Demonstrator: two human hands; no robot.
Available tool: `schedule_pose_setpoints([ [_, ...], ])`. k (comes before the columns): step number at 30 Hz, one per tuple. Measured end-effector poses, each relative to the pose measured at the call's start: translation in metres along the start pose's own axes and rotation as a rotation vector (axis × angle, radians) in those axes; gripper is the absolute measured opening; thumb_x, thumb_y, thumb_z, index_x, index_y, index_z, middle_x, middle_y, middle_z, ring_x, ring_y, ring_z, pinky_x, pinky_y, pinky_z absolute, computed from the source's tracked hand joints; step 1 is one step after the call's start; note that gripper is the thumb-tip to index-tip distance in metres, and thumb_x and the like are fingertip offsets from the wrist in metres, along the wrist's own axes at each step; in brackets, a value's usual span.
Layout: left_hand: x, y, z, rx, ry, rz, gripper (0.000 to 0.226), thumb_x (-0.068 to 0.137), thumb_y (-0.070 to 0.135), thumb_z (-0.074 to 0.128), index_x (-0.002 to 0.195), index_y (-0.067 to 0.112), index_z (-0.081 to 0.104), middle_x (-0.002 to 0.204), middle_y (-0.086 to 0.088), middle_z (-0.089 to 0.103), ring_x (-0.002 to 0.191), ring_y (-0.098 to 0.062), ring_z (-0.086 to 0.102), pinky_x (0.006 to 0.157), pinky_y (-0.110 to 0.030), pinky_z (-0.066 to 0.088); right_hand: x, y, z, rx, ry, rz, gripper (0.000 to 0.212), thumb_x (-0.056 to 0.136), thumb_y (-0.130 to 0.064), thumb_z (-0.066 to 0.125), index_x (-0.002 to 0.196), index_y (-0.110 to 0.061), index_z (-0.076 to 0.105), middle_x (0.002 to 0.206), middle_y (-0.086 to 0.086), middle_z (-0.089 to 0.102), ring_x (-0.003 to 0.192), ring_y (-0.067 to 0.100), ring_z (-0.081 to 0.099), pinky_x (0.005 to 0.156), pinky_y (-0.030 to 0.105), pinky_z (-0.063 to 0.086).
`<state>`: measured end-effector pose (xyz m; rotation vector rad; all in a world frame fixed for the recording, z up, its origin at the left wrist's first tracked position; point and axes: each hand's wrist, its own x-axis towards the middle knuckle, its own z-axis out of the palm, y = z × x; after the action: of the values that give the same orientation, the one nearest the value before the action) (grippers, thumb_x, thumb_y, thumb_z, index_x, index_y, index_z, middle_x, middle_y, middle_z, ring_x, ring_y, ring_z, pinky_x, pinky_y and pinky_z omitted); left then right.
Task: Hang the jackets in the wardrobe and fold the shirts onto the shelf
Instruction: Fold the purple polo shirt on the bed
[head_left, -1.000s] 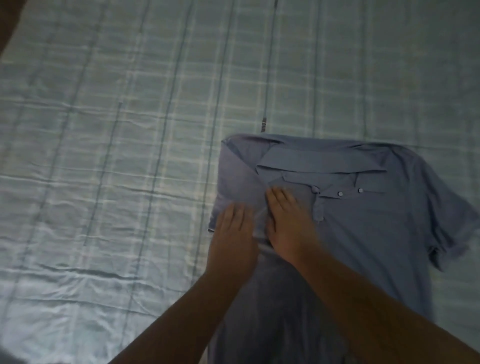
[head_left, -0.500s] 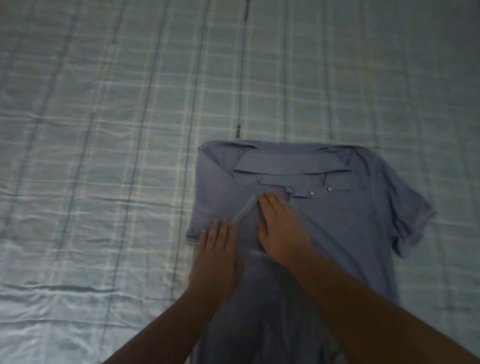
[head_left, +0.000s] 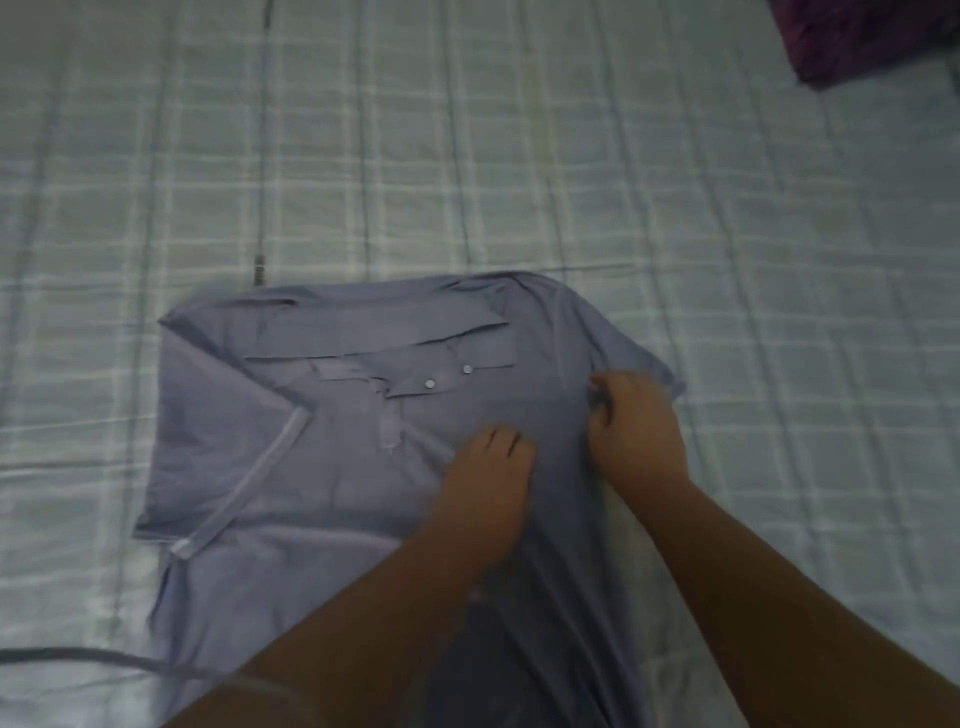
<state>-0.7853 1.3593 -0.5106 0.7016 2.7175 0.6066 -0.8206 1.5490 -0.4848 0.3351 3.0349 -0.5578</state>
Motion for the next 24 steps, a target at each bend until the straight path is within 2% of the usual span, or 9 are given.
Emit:
schedule_pose_setpoints([
  [3,0.031,0.052,0.015,-0.067,0.022,0.013,0.026,0.072,0.018,0.068,0.097,0.019,0.060,0.091,-0.004,0.059,0.083,-0.026,0.060,0.068,-0.034,0.050,0.024,0.041,-0.015,0.026,0.054,0.072,0.040,0.077,-0.018,0.046,0.110,-0.012,0.067,0.106,0.019,0.063,0.098,0.042,0.058,0.086,0.049,0.050],
  [7,0.060,0.096,0.030,-0.023,0.060,-0.014,0.018,0.071,0.026,0.065,0.086,0.023,0.057,0.084,-0.001,0.056,0.074,-0.022,0.059,0.053,-0.030,0.045,0.045,0.076,-0.019,0.051,-0.043,0.169,0.031,0.087,-0.017,0.058,0.118,-0.013,0.061,0.117,0.017,0.057,0.106,0.039,0.053,0.087,0.050,0.048],
  [9,0.072,0.107,0.035,-0.007,0.025,-0.060,0.024,0.069,0.036,0.063,0.087,0.021,0.055,0.086,-0.002,0.055,0.077,-0.023,0.057,0.053,-0.031,0.044,0.056,0.089,-0.018,0.063,-0.098,0.190,0.034,0.089,-0.025,0.060,0.120,-0.012,0.058,0.115,0.016,0.058,0.105,0.036,0.054,0.085,0.047,0.049],
  [10,0.076,0.111,0.039,0.017,-0.010,-0.099,0.034,0.064,0.041,0.069,0.087,0.021,0.056,0.087,-0.002,0.056,0.077,-0.023,0.056,0.053,-0.030,0.044,0.060,0.094,-0.017,0.091,-0.119,0.207,0.032,0.088,-0.027,0.061,0.117,-0.013,0.059,0.110,0.014,0.061,0.102,0.034,0.057,0.082,0.044,0.050],
  [13,0.080,0.123,0.048,0.090,-0.098,-0.229,0.053,0.048,0.046,0.085,0.084,0.021,0.057,0.081,-0.001,0.057,0.068,-0.020,0.058,0.049,-0.027,0.044,0.068,0.104,-0.017,0.142,-0.192,0.220,0.017,0.088,-0.027,0.064,0.096,-0.013,0.059,0.092,0.013,0.064,0.088,0.033,0.060,0.071,0.035,0.047],
  [16,0.082,0.130,0.055,0.124,-0.096,-0.270,0.042,0.052,0.039,0.086,0.080,0.022,0.059,0.079,-0.001,0.057,0.064,-0.021,0.059,0.046,-0.028,0.044,0.072,0.111,-0.018,0.152,-0.203,0.192,0.018,0.088,-0.026,0.063,0.081,-0.013,0.054,0.087,0.015,0.059,0.086,0.036,0.058,0.072,0.041,0.047],
  [20,0.086,0.127,0.052,0.185,-0.013,-0.301,0.028,0.060,0.028,0.081,0.083,0.020,0.067,0.079,-0.002,0.059,0.068,-0.024,0.060,0.049,-0.031,0.046,0.081,0.122,-0.029,0.300,-0.214,0.294,0.018,0.093,-0.027,0.059,0.084,-0.014,0.049,0.071,0.001,0.052,0.075,0.027,0.053,0.067,0.030,0.034],
  [22,0.088,0.126,0.047,0.165,0.037,-0.263,0.018,0.066,0.029,0.067,0.081,0.020,0.063,0.083,-0.004,0.057,0.076,-0.027,0.056,0.060,-0.034,0.046,0.087,0.126,-0.037,0.342,-0.178,0.291,0.014,0.092,-0.026,0.061,0.086,-0.016,0.052,0.070,-0.003,0.052,0.075,0.023,0.053,0.068,0.028,0.032],
  [24,0.089,0.133,0.040,0.100,0.070,-0.227,0.014,0.072,0.032,0.055,0.078,0.021,0.059,0.082,-0.004,0.056,0.076,-0.026,0.053,0.061,-0.034,0.044,0.094,0.127,-0.045,0.372,-0.137,0.300,0.010,0.091,-0.024,0.062,0.087,-0.018,0.055,0.075,-0.003,0.055,0.075,0.018,0.052,0.068,0.027,0.031],
])
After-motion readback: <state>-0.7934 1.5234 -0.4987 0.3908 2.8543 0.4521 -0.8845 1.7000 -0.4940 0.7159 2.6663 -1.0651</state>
